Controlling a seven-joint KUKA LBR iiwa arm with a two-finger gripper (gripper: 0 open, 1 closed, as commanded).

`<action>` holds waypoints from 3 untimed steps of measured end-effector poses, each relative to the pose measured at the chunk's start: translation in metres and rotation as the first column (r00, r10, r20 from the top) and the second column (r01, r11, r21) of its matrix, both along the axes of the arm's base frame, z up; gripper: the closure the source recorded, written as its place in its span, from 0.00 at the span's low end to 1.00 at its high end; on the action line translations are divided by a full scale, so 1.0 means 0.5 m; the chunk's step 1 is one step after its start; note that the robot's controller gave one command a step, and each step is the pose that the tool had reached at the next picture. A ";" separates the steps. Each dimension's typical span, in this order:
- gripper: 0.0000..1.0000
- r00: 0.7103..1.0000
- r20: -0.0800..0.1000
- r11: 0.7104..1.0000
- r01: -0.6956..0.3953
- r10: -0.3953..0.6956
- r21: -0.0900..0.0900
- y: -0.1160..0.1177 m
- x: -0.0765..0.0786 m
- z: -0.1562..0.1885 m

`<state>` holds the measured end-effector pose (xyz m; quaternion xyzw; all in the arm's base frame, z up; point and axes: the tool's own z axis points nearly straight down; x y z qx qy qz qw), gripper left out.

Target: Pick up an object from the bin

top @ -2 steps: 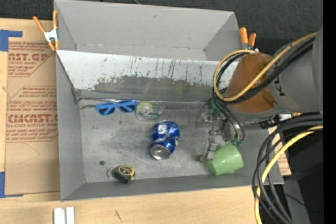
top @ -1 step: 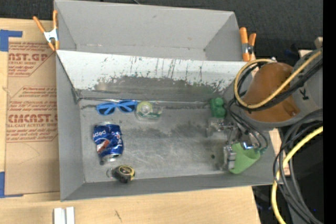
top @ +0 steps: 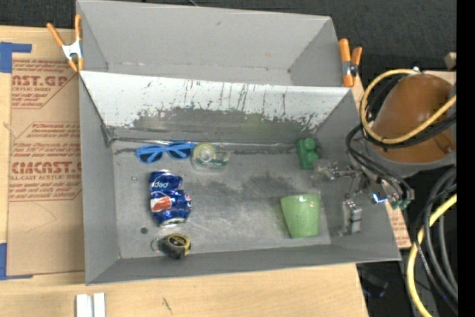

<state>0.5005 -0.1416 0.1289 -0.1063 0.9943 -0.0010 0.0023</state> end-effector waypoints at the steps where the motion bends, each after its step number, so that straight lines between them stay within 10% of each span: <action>1: 0.00 0.991 -0.006 0.991 0.133 -0.133 0.005 0.122 -0.017 -0.123; 2: 0.00 1.000 -0.002 1.000 0.030 -0.030 0.006 0.273 -0.020 -0.103; 3: 1.00 0.999 -0.001 0.999 0.037 -0.037 0.001 0.264 -0.019 -0.101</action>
Offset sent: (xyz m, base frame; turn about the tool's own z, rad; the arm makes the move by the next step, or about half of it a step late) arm -0.0085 0.0569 -0.0589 0.1370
